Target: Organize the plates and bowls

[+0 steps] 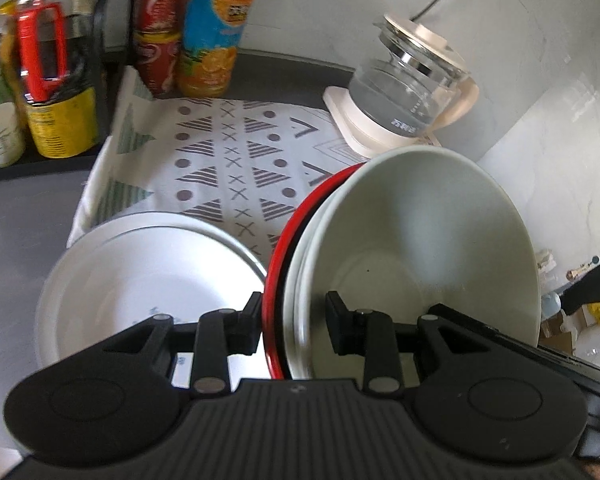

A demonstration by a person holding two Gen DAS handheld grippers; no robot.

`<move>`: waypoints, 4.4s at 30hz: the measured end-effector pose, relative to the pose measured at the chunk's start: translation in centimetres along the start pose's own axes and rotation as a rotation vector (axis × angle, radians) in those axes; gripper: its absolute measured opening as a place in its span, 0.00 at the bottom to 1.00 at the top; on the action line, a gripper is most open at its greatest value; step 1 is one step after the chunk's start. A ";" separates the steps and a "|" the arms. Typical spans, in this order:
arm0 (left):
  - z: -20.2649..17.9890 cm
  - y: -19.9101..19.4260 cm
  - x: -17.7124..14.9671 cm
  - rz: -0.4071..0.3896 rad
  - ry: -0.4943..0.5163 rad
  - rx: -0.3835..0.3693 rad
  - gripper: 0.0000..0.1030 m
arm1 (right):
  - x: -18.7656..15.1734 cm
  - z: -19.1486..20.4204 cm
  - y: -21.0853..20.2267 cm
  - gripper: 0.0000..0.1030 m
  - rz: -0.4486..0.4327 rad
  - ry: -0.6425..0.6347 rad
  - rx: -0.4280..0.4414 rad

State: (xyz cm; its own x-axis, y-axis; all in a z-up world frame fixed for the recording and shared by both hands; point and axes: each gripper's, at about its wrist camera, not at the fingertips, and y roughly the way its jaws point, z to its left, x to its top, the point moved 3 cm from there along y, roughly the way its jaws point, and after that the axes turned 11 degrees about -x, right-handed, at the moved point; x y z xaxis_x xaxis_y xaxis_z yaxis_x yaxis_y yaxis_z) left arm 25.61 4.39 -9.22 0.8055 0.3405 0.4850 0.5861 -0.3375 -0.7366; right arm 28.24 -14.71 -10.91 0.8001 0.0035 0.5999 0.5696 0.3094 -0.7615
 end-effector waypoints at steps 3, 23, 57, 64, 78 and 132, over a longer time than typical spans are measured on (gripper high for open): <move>0.9 -1.1 -0.3 -0.019 -0.023 0.013 0.30 | -0.2 1.2 0.0 0.32 0.001 -0.027 0.022; 7.5 -6.5 -2.4 -0.114 -0.210 0.127 0.30 | -0.7 8.6 1.9 0.32 0.081 -0.225 0.147; 13.2 -3.8 -2.3 -0.078 -0.373 0.180 0.30 | -0.9 10.9 8.2 0.35 0.240 -0.268 0.153; 13.3 -4.2 -1.7 -0.088 -0.362 0.165 0.33 | -0.6 11.1 7.1 0.45 0.180 -0.272 0.152; 12.4 -7.2 -1.2 -0.134 -0.267 0.182 0.70 | -0.7 9.0 2.6 0.87 0.035 -0.148 0.075; -1.5 -18.1 -15.9 -0.245 0.046 0.125 1.00 | -13.3 -3.7 -19.5 1.00 -0.276 0.009 -0.238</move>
State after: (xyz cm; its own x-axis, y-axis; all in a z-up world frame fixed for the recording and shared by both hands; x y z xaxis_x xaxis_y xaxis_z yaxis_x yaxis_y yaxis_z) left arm 2.36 3.77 -2.90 0.6461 0.3572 0.6745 0.7508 -0.1387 -0.6458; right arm 7.20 -24.29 -4.90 0.6114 -0.0580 0.7892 0.7911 0.0671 -0.6080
